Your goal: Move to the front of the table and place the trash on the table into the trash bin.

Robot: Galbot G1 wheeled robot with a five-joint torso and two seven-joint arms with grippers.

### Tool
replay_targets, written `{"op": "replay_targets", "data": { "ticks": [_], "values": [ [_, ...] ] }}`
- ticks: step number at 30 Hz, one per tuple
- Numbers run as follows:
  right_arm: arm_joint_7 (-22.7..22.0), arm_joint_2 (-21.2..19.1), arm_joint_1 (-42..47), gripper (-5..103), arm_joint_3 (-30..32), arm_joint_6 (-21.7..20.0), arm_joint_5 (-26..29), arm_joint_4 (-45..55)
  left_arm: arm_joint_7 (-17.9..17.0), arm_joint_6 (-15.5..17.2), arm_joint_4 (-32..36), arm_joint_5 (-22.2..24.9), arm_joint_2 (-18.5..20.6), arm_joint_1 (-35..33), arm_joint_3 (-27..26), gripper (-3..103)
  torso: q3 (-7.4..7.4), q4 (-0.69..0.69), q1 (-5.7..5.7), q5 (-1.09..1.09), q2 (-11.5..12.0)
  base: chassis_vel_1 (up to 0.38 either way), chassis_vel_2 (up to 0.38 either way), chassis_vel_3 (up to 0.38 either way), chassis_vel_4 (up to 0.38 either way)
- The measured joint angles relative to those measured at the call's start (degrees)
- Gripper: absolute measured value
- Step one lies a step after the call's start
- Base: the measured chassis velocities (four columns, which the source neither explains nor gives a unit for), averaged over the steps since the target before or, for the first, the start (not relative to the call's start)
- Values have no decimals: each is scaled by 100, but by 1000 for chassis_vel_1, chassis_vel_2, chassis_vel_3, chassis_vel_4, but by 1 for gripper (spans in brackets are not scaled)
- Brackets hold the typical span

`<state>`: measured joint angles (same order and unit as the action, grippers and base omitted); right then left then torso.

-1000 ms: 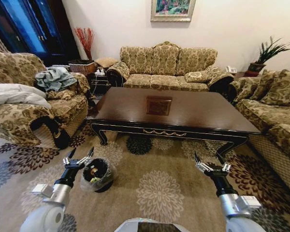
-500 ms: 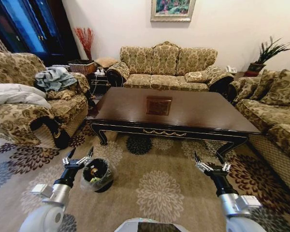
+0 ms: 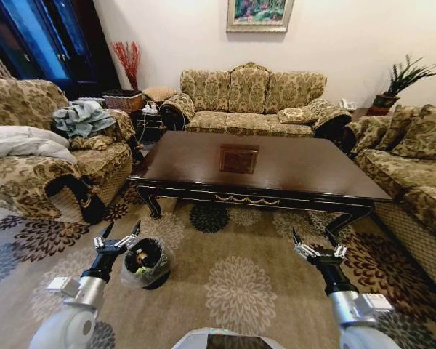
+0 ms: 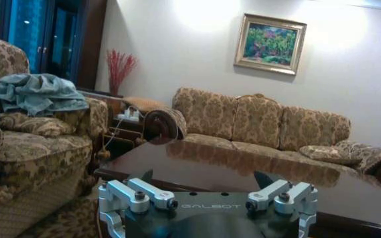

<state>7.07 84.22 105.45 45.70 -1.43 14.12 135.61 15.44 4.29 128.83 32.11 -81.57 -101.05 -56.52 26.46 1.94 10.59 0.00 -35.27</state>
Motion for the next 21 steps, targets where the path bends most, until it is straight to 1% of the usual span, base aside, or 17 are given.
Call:
{"op": "replay_targets", "data": {
  "ticks": [21],
  "values": [
    [-1, 0, -1, 100, 0, -1, 4, 0, 2, 0, 1, 1, -1, 0, -1, 100, 0, 0, 0, 0, 0, 0, 0, 0, 0]
  ]
}}
